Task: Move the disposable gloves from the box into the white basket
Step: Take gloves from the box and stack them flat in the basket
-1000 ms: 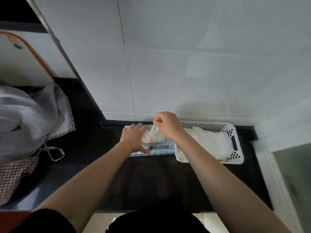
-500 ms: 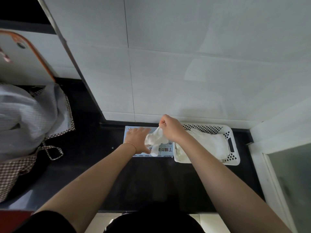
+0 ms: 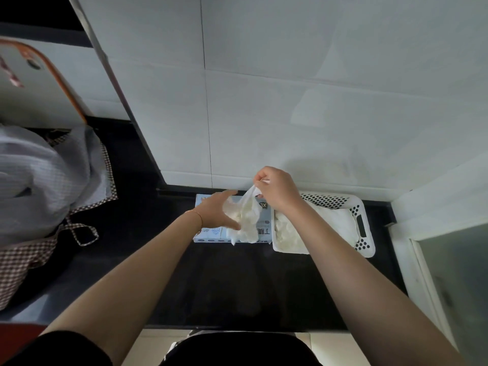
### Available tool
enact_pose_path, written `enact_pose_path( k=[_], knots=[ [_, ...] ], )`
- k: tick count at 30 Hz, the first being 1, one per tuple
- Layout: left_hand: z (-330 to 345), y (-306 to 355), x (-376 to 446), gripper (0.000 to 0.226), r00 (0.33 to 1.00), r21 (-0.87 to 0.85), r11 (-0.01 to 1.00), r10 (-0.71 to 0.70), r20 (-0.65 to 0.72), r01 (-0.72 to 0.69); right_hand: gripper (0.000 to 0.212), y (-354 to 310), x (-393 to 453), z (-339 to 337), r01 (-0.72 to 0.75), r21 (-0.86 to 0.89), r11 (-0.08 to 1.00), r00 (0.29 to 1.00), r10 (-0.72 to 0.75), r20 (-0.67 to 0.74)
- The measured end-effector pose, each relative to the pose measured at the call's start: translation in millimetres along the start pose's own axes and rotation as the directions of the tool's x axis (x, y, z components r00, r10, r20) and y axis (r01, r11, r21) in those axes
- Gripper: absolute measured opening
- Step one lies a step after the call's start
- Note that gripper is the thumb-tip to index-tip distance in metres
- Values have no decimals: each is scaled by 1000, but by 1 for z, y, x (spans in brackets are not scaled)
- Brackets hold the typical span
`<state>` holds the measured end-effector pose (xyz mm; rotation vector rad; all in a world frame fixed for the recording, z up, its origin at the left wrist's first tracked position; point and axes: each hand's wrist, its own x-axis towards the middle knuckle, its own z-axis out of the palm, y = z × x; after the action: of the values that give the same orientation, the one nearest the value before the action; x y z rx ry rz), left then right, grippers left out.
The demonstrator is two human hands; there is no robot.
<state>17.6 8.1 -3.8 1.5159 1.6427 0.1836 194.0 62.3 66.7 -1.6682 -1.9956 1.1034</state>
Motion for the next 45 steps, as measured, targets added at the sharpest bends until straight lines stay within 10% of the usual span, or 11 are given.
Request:
enact_pose_path(
  k=[6,11,18,26,30,32,35,41,45],
  knots=[
    [-8,22,3,16,920,-90,995,4,-393,-42,17,-18,-1,8,97,26,995,994,-98,43],
    [-16,27,7,37,913,-175,982,-135,-386,72,8,-7,-6,18,183,-108,977,955,-202,-219],
    [-17,32,6,24,934,-232,971,-128,-332,51,10,21,-15,60,206,-416,886,953,-84,292],
    [-21,40,0,27,926,-272,962,-112,-361,10,34,23,-13,65,201,-447,872,938,-41,343],
    [-30,36,-3,41,947,-180,984,-68,-315,10,13,16,-17,50,84,-257,963,994,-61,96],
    [-36,40,-6,41,953,-141,990,-31,-301,-12,36,11,-14,41,122,-157,980,985,-139,-104],
    [-40,53,-9,14,951,-105,990,53,-306,-89,71,-3,-5,30,198,-135,971,980,-200,-2],
    [-46,49,-17,8,894,-383,912,-42,-447,-149,10,-10,6,20,100,-219,971,995,-94,37],
    [-38,26,-22,39,969,-468,883,-92,-230,-28,7,-24,8,11,204,-111,973,955,-223,-196]
  ],
)
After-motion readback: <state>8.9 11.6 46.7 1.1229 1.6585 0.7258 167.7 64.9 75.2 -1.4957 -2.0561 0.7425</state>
